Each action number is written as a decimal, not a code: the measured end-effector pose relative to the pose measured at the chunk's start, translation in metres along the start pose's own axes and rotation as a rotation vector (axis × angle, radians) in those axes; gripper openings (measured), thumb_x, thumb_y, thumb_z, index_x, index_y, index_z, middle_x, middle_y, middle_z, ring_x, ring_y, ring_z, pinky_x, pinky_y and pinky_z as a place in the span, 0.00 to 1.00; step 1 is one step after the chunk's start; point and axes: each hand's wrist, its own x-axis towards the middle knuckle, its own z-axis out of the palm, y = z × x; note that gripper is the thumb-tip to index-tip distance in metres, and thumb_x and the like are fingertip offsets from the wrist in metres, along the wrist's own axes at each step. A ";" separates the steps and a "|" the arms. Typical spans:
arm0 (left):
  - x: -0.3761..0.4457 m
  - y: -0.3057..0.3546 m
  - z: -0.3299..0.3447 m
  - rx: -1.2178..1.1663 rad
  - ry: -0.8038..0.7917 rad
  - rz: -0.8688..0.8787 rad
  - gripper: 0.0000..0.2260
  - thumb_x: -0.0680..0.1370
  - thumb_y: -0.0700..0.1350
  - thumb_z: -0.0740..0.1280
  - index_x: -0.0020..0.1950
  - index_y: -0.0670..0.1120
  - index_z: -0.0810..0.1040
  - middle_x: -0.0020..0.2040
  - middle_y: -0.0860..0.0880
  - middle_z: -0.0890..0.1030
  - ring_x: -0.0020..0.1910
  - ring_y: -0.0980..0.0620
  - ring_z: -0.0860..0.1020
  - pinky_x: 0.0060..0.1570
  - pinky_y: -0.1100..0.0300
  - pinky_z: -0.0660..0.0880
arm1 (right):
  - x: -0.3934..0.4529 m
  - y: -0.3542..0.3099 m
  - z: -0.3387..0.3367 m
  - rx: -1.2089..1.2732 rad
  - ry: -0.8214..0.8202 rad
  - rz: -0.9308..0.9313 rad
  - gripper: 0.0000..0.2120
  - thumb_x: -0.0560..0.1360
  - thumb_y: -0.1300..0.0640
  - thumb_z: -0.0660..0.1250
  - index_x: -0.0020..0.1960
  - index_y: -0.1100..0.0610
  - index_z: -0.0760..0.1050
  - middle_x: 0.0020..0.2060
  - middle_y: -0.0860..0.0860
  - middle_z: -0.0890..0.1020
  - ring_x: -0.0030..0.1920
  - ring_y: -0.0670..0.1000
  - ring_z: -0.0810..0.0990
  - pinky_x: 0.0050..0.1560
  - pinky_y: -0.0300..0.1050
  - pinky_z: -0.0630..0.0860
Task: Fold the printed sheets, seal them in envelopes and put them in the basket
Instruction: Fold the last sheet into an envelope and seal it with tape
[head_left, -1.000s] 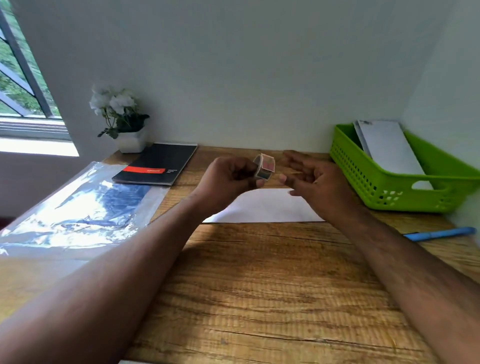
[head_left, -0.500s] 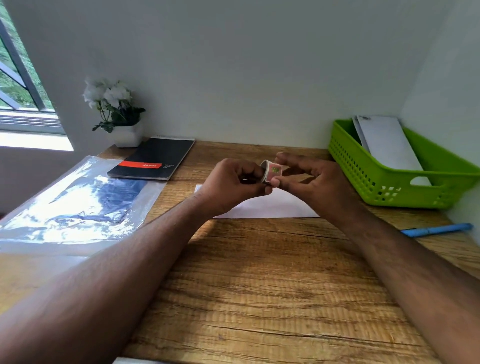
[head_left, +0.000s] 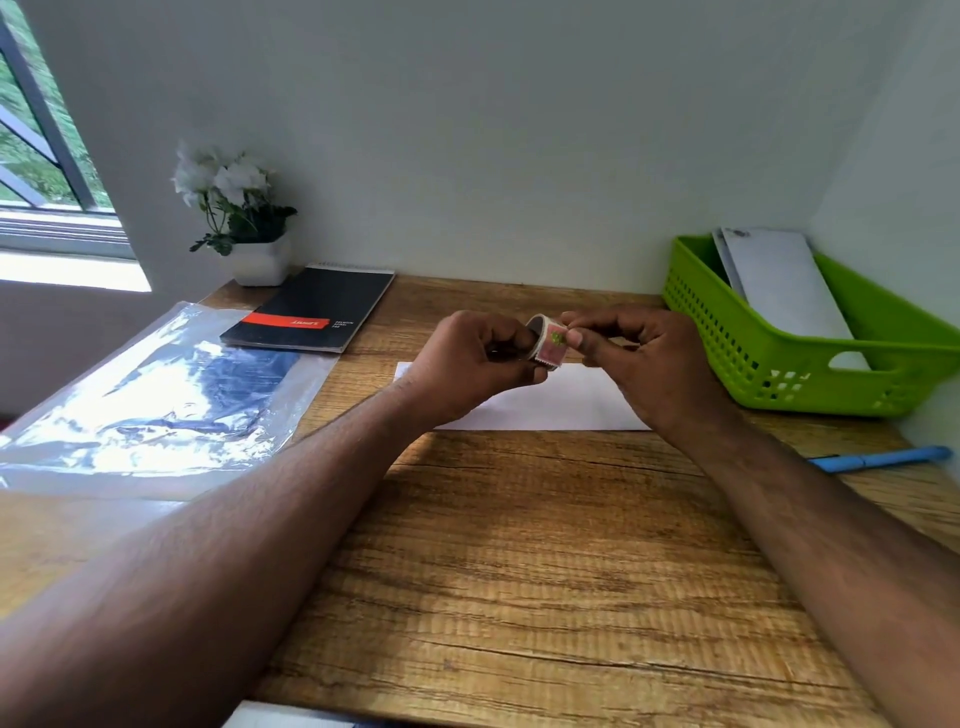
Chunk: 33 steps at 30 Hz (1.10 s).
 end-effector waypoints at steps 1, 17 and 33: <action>0.000 0.000 0.000 0.007 0.003 -0.005 0.09 0.69 0.43 0.77 0.48 0.42 0.84 0.44 0.49 0.85 0.43 0.51 0.83 0.46 0.48 0.79 | 0.000 -0.001 0.000 -0.025 0.003 -0.008 0.07 0.72 0.58 0.72 0.50 0.54 0.83 0.48 0.47 0.85 0.51 0.44 0.82 0.51 0.47 0.80; 0.008 -0.018 -0.027 0.388 0.164 -0.127 0.11 0.75 0.42 0.71 0.57 0.42 0.82 0.57 0.46 0.81 0.53 0.51 0.77 0.50 0.62 0.70 | -0.002 -0.007 0.000 -0.062 0.021 -0.120 0.07 0.72 0.61 0.71 0.43 0.48 0.80 0.48 0.43 0.83 0.53 0.41 0.80 0.56 0.39 0.76; 0.008 -0.012 -0.053 0.777 0.143 -0.198 0.19 0.76 0.48 0.69 0.67 0.51 0.76 0.64 0.46 0.71 0.64 0.42 0.66 0.63 0.45 0.64 | 0.017 0.014 -0.051 -0.273 -0.116 -0.017 0.09 0.73 0.59 0.70 0.52 0.58 0.82 0.49 0.47 0.83 0.48 0.36 0.79 0.52 0.31 0.75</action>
